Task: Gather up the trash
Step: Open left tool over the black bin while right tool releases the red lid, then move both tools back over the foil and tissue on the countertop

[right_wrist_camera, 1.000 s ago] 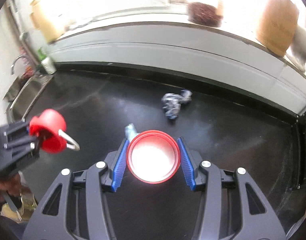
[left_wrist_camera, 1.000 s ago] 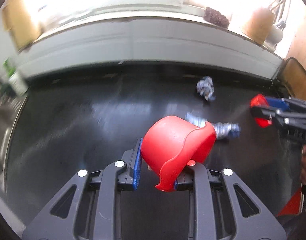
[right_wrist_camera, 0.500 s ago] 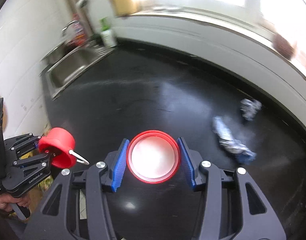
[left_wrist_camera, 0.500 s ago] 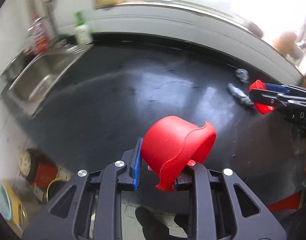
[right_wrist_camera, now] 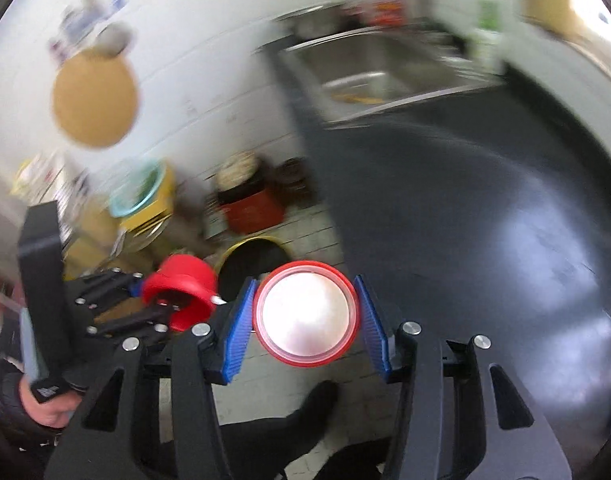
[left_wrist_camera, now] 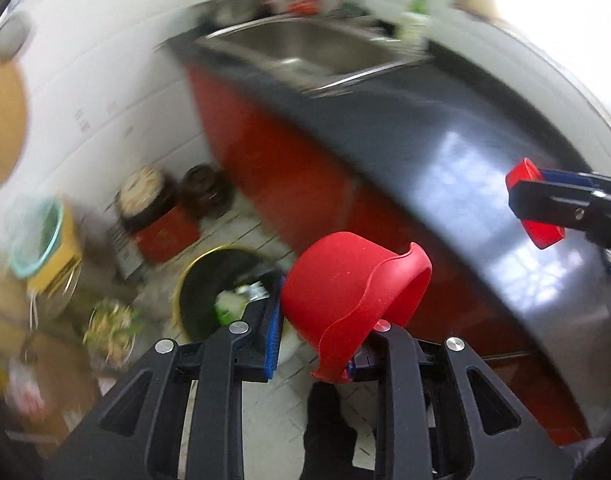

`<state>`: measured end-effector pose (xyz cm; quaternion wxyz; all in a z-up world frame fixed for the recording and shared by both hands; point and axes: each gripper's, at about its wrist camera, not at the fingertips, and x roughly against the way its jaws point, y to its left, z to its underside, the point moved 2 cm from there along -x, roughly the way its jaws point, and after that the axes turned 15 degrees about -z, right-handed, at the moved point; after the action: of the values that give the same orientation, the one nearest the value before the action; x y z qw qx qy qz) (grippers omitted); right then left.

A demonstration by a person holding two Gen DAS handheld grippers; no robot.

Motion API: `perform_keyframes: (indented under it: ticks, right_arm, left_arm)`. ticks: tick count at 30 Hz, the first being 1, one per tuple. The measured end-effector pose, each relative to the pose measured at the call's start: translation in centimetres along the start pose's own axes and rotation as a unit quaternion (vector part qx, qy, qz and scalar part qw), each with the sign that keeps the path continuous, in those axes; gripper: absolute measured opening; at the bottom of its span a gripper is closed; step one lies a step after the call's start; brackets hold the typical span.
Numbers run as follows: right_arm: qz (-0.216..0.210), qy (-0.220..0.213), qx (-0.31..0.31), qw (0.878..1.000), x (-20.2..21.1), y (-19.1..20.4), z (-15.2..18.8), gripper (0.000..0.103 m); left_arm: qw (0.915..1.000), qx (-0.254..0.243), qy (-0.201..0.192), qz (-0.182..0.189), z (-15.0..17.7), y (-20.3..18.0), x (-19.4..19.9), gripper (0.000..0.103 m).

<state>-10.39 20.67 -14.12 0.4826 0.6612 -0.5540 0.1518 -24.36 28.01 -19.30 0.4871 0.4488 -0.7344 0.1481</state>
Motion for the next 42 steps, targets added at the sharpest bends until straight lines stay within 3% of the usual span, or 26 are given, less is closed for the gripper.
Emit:
perform_keyframes:
  ticks: [3,8,12,17,21,23,24,25,26,36,42]
  right_arm:
    - [-0.033,0.034,0.021,0.999,-5.8,2.9,-1.7,0.049]
    - [-0.058,0.084,0.035,0.994,-15.3,5.9,-3.3,0.049]
    - [-0.053,0.119,0.031,0.991,-20.8,6.1,-3.5,0.049]
    - [-0.042,0.144,0.031,0.988,-24.7,5.3,-3.8,0.049]
    - [-0.038,0.153,0.032,0.987,-26.2,5.0,-4.3,0.049]
    - [-0.043,0.164,0.027,0.985,-26.9,4.6,-4.4,0.056]
    - [-0.039,0.165,0.030,0.985,-27.3,4.7,-4.5,0.063]
    - [-0.034,0.162,0.033,0.986,-27.4,4.7,-4.6,0.077]
    - [-0.034,0.159,0.035,0.986,-27.6,4.7,-4.7,0.082]
    - [-0.038,0.162,0.021,0.986,-27.3,4.5,-4.6,0.082]
    - [-0.048,0.128,0.013,0.991,-22.7,5.0,-5.1,0.082]
  left_arm:
    - [0.9990,0.039,0.019,-0.011,1.5,4.6,-3.4,0.023]
    - [0.9969,0.068,0.036,-0.015,3.6,8.4,-8.1,0.023]
    - [0.9928,0.101,0.065,-0.005,4.6,10.4,-12.2,0.023]
    - [0.9901,0.118,0.076,0.009,5.5,11.1,-14.3,0.023]
    - [0.9905,0.112,0.079,0.013,5.7,11.1,-15.5,0.025]
    - [0.9893,0.117,0.087,0.005,5.9,11.3,-16.3,0.048]
    - [0.9885,0.122,0.089,0.001,6.0,11.4,-16.5,0.070]
    - [0.9880,0.129,0.086,0.001,6.1,11.6,-16.6,0.075]
    - [0.9877,0.132,0.084,0.002,6.1,11.6,-16.6,0.076]
    - [0.9895,0.118,0.083,0.006,6.4,11.2,-15.9,0.078]
    - [0.9947,0.084,0.059,0.001,4.8,10.3,-12.8,0.080]
